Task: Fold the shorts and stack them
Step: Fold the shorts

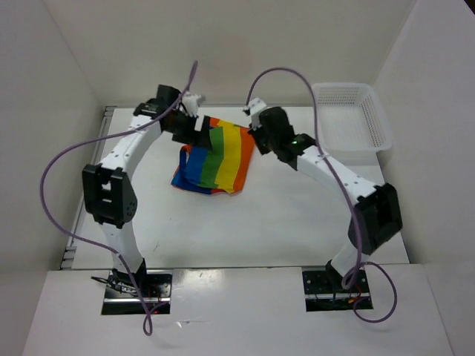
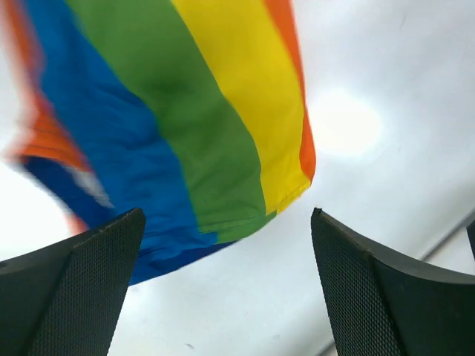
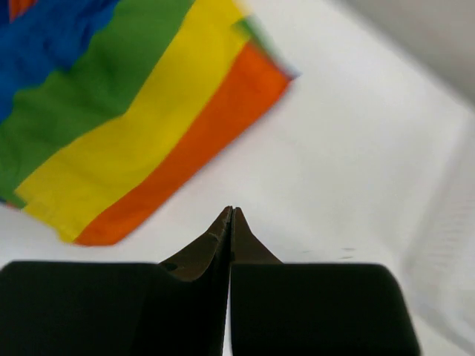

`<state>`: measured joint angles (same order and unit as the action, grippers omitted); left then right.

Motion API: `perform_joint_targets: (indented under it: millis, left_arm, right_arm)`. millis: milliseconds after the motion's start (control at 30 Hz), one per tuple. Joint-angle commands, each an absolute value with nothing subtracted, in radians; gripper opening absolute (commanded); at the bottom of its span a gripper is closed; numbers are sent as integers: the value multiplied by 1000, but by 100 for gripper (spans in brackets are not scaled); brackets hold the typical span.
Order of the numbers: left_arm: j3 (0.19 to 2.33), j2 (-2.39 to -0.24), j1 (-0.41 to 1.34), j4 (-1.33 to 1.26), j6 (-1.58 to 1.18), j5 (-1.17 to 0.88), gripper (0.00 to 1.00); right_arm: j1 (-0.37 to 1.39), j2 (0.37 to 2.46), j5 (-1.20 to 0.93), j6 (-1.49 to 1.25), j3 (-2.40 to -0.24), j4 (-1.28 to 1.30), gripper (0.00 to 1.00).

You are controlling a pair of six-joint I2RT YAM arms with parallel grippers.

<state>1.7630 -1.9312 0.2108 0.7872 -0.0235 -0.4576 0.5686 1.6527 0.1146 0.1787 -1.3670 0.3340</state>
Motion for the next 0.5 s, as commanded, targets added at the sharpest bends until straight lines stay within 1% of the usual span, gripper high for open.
perform_joint_targets:
  millis: [0, 67, 133, 200, 233, 267, 300, 333, 400, 467]
  left_arm:
    - [1836, -1769, 155, 741, 0, -410, 99]
    - [1836, -1734, 93, 723, 0, -352, 99]
    - [1766, -1700, 37, 692, 0, -302, 99]
    - [1706, -1652, -84, 654, 0, -279, 99]
    - [1671, -1637, -133, 638, 0, -291, 99]
    - [1587, -1603, -184, 623, 0, -320, 99]
    - [1538, -1589, -272, 585, 0, -397, 99]
    - [1490, -1580, -299, 568, 0, -432, 99]
    - [1386, -1592, -279, 557, 0, -506, 99]
    - [1349, -1643, -206, 586, 0, -459, 99]
  right_arm:
    - [499, 1490, 247, 314, -1425, 342, 0]
    - [456, 1451, 272, 324, -1414, 333, 3]
    - [381, 1386, 272, 337, -1372, 319, 4]
    - [332, 1339, 297, 371, -1327, 284, 4]
    - [283, 1318, 298, 371, -1287, 275, 4]
    - [258, 1275, 308, 380, -1270, 275, 4]
    - [212, 1257, 298, 380, -1241, 275, 4]
    - [195, 1220, 288, 380, -1226, 275, 4]
    - [184, 1183, 269, 380, -1189, 275, 5]
    - [184, 1140, 247, 380, -1140, 287, 8]
